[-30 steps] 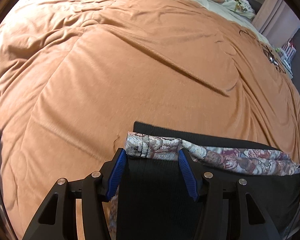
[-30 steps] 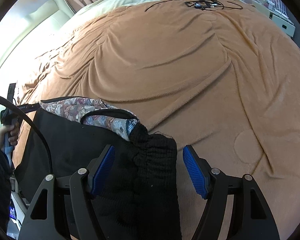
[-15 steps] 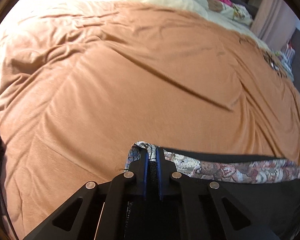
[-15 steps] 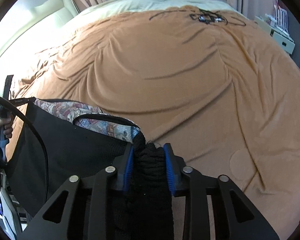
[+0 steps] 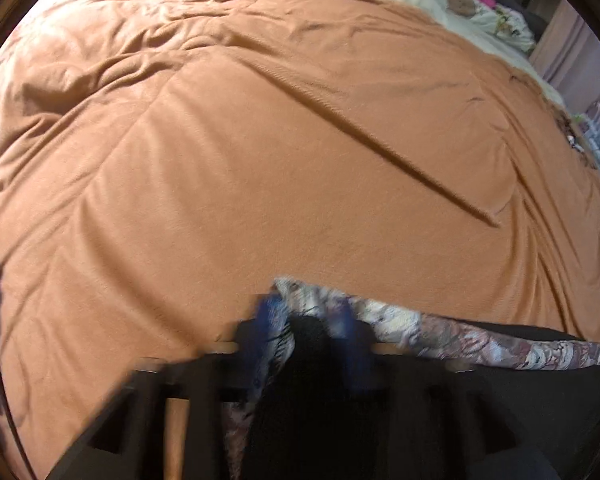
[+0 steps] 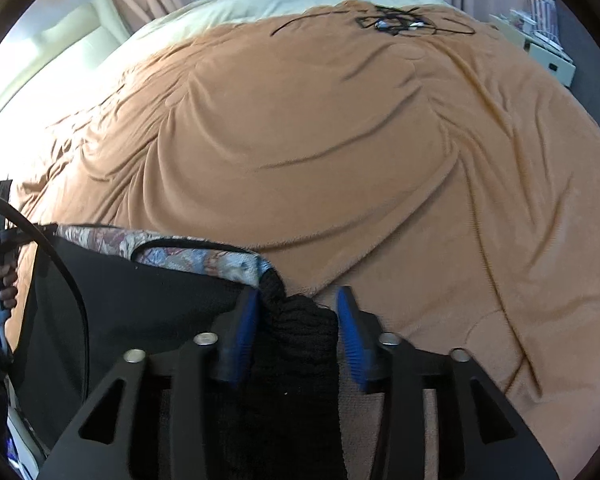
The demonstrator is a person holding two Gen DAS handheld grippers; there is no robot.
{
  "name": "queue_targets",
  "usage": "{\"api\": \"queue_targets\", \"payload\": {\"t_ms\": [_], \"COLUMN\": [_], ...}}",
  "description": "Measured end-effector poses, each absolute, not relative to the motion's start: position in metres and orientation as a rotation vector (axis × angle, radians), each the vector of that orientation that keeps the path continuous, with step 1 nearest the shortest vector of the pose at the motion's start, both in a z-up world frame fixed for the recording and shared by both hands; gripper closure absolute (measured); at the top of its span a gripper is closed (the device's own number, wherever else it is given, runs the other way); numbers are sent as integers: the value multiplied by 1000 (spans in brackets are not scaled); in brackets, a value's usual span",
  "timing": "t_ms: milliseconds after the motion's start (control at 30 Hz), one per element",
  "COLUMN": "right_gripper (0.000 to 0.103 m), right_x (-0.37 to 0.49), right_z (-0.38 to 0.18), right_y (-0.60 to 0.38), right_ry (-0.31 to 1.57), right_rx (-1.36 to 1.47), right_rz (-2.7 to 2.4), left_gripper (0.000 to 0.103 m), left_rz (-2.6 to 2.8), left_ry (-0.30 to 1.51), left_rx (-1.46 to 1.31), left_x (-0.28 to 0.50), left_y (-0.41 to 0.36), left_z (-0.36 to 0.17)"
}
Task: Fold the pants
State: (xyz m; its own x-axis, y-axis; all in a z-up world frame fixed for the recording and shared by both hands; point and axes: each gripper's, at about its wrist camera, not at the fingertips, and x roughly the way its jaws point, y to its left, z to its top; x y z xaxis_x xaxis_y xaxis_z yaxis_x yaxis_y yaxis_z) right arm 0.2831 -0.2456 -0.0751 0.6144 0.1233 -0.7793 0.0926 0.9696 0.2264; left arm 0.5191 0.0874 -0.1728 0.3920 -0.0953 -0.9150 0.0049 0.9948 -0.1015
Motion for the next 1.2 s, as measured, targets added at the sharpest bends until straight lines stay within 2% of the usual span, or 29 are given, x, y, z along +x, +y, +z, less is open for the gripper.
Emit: {"api": "queue_targets", "payload": {"t_ms": [67,133,300,433,833,1100,1200], "right_gripper": [41,35,35,26,25,25,21], "right_x": [276,266,244,227,173,162,160], "right_z": [-67,-58,-41,-28,-19,-16,-12], "right_y": [-247,-248,-241,-231,-223,-205,-201], "right_ry": [878,848,822,794,698,747,761], "right_rx": [257,260,240,226,244,208,211], "right_rz": [22,25,40,65,170,204,253], "left_gripper": [36,36,36,35,35,35,35], "left_rz": [-68,-77,-97,-110,-117,-102,-102], "left_ry": [1141,1135,1120,1108,1086,1043,1023], "left_rx": [-100,-103,-151,-160,-253,-312,-357], "left_x": [511,502,470,446,364,314,297], "left_y": [93,98,112,118,147,156,161], "left_z": [-164,-155,-134,-119,-101,-93,-91]}}
